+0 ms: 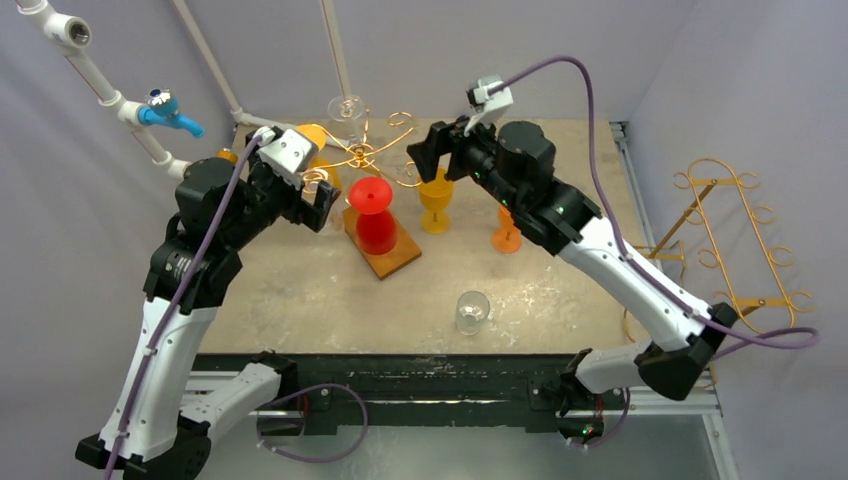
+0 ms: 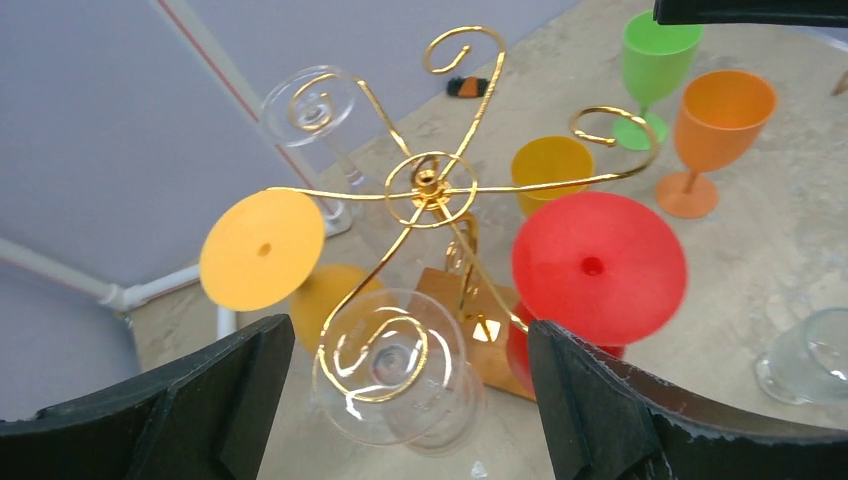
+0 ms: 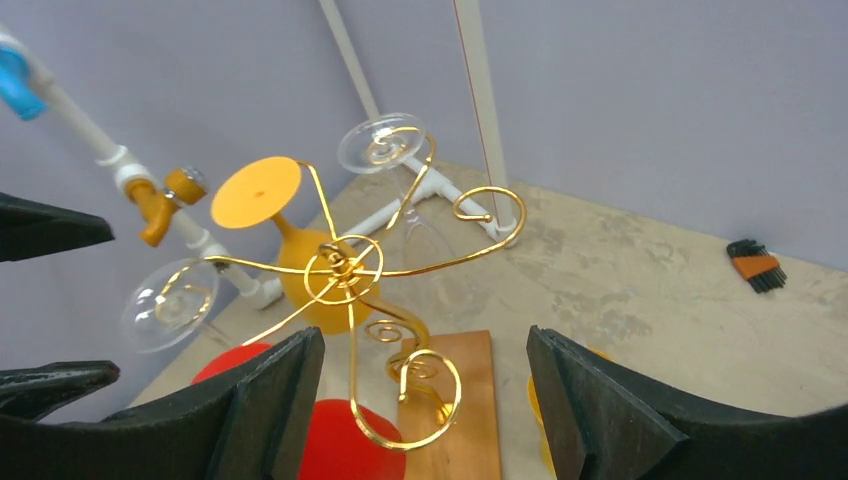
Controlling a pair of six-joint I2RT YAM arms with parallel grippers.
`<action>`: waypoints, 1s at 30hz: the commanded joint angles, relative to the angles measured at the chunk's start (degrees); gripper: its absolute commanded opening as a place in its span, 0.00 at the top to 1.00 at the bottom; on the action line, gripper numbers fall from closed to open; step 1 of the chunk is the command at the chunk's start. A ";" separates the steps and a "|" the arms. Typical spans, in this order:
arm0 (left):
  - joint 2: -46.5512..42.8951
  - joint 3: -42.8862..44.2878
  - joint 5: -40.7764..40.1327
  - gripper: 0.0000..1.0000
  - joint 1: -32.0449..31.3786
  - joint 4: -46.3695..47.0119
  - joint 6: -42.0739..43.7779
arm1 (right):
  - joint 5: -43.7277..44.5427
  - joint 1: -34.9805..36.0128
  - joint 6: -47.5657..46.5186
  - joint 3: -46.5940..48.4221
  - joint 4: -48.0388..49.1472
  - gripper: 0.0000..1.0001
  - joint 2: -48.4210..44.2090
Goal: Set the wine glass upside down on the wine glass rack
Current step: Adjust the wine rack at the center of the board.
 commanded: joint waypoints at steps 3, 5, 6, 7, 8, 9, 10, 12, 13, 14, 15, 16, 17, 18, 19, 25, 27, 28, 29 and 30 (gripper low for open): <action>3.13 6.34 -13.49 0.08 0.16 -5.78 1.43 | -0.96 -4.00 -0.64 11.77 -6.81 0.18 10.51; 3.46 7.66 -12.92 0.11 0.21 -6.15 0.62 | -2.04 -5.54 -0.50 14.80 -6.80 0.19 13.23; 3.72 8.28 -12.44 0.12 0.18 -6.44 0.21 | -2.76 -6.33 -0.40 16.04 -6.77 0.20 14.39; 4.02 8.68 -10.97 0.13 0.15 -6.66 0.01 | -3.50 -7.02 -0.24 17.79 -6.76 0.20 15.54; 4.32 9.09 -10.19 0.15 0.19 -6.71 -0.10 | -4.44 -7.55 -0.08 18.67 -6.64 0.21 16.46; 4.71 9.31 -9.52 0.17 0.12 -6.68 -0.15 | -5.33 -8.01 0.01 19.42 -6.39 0.22 17.25; 5.06 9.50 -8.87 0.18 0.13 -6.69 -0.20 | -6.08 -8.31 0.10 20.13 -6.21 0.23 18.01; 5.94 9.59 -7.15 0.20 0.16 -6.14 -0.19 | -7.72 -8.70 0.36 21.68 -6.06 0.25 19.77; 6.51 9.61 -6.49 0.21 0.17 -5.65 -0.21 | -8.65 -8.89 0.71 22.58 -6.19 0.26 20.59; 7.51 9.73 -5.89 0.22 0.15 -4.99 -0.38 | -9.27 -9.07 1.09 23.39 -6.40 0.27 21.38; 8.47 10.03 -5.45 0.22 0.17 -4.49 -0.53 | -10.91 -9.27 1.53 24.17 -6.63 0.28 22.23; 9.79 10.69 -4.97 0.23 0.17 -4.26 -0.50 | -12.12 -9.45 1.94 24.83 -6.78 0.29 22.83; 11.06 11.51 -4.53 0.23 0.15 -4.06 -0.56 | -13.07 -9.54 2.25 25.27 -6.76 0.30 23.40; 12.58 12.43 -4.12 0.24 0.17 -4.03 -0.48 | -13.78 -9.59 2.60 25.44 -6.68 0.31 23.81; 13.95 13.36 -3.48 0.25 0.12 -3.96 -0.35 | -14.28 -9.73 2.94 25.46 -6.62 0.32 24.08; 20.57 18.24 0.45 0.27 0.17 -4.54 -1.37 | -16.27 -10.01 4.22 22.80 -4.66 0.41 24.42; 22.13 19.29 1.12 0.29 0.17 -4.75 -1.40 | -16.80 -10.09 4.44 22.00 -4.08 0.44 24.42; 22.68 19.36 1.25 0.31 0.17 -4.76 -1.13 | -17.01 -10.05 4.46 21.81 -3.90 0.48 24.42; 23.17 19.44 1.20 0.33 0.17 -4.76 -0.79 | -17.16 -10.12 4.52 21.79 -3.78 0.51 24.42; 23.64 19.41 0.81 0.35 0.13 -4.81 -0.42 | -17.41 -10.24 4.59 21.79 -3.72 0.54 24.46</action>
